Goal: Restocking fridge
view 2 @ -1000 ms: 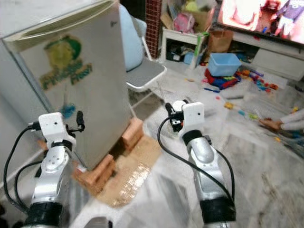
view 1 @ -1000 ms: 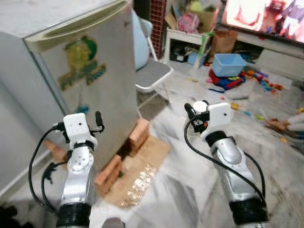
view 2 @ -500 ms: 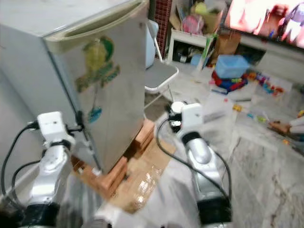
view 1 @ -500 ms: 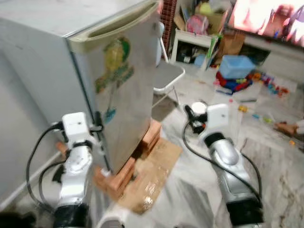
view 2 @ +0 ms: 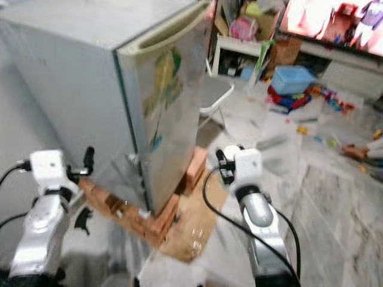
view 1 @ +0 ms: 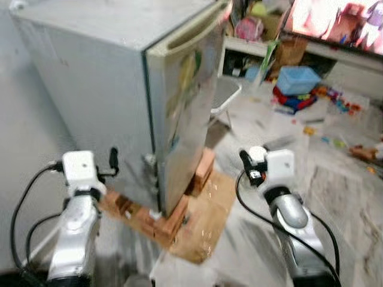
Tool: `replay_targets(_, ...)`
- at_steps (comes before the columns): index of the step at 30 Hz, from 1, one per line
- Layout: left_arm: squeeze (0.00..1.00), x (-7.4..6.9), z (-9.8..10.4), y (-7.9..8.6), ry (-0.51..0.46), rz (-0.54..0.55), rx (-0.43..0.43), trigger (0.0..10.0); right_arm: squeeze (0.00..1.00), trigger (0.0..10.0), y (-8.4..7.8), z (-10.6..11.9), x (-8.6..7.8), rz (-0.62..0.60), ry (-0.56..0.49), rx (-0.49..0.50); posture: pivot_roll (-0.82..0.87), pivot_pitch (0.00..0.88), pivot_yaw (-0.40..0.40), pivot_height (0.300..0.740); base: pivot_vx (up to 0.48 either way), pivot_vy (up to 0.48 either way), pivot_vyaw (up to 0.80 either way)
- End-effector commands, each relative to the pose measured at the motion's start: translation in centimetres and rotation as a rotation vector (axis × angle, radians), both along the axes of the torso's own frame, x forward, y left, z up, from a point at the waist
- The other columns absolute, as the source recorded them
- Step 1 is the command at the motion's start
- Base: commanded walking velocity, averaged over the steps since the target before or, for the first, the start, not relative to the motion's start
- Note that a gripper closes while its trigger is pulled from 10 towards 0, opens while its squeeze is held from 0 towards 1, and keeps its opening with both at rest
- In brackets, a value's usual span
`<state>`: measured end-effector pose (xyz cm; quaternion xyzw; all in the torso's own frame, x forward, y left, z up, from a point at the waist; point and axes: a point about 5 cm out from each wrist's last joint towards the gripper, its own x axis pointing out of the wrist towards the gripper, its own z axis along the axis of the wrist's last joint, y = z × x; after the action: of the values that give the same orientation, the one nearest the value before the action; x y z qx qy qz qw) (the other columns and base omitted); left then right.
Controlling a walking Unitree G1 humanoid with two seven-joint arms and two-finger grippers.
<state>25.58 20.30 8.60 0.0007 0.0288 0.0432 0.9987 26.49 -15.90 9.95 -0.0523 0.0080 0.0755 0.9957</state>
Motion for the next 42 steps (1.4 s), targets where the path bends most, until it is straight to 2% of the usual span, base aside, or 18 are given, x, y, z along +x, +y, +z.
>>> replay_targets(1, 0.0, 0.2, 0.6, -1.2, -0.023, -0.069, -0.016, 10.0, 0.0, 10.0, -1.2, 1.0, 0.0, -0.049, -0.044, -0.018, 0.02, 0.0, -0.027, 0.74, 0.0, 0.0, 0.0)
replay_targets(7, 0.0, 0.1, 0.9, -1.1, -0.026, -0.096, -0.008, 10.0, 0.0, 10.0, -1.4, 0.9, -0.2, -0.057, -0.04, -0.023, 0.02, 0.0, -0.028, 0.74, 0.0, 0.0, 0.0)
replay_targets(16, 0.0, -0.1, 0.8, -1.7, -0.025, -0.145, -0.043, 10.0, 0.0, 10.0, -1.6, 1.1, 0.0, -0.064, -0.027, 0.005, 0.01, 0.0, -0.033, 0.74, 0.293, 0.375, 0.0)
replay_targets(28, 0.0, 0.2, 1.0, -2.0, -0.026, -0.152, -0.053, 10.0, 0.0, 10.0, -1.8, 1.0, 0.2, -0.051, -0.014, 0.008, 0.01, 0.0, -0.045, 0.74, 0.0, 0.0, -0.46)
replay_targets(32, 0.0, 0.9, 1.2, -2.0, -0.03, -0.155, -0.052, 10.0, 0.0, 10.0, -2.0, 0.9, -0.1, -0.046, -0.004, -0.009, 0.0, 0.0, -0.04, 0.74, 0.0, 0.0, -0.8)
replay_targets(40, 0.0, 2.9, 1.2, -2.3, -0.034, -0.171, -0.054, 10.0, 0.0, 10.0, -2.6, 1.4, -0.8, -0.06, -0.014, -0.038, -0.03, 0.0, -0.026, 0.74, 0.0, 0.0, 0.0)
replay_targets(42, 0.0, 4.1, 1.3, -2.8, -0.033, -0.184, -0.053, 10.0, 0.0, 10.0, -2.6, 1.2, -1.3, -0.057, -0.007, -0.046, -0.04, 0.0, -0.018, 0.74, 0.0, 0.0, 0.0)
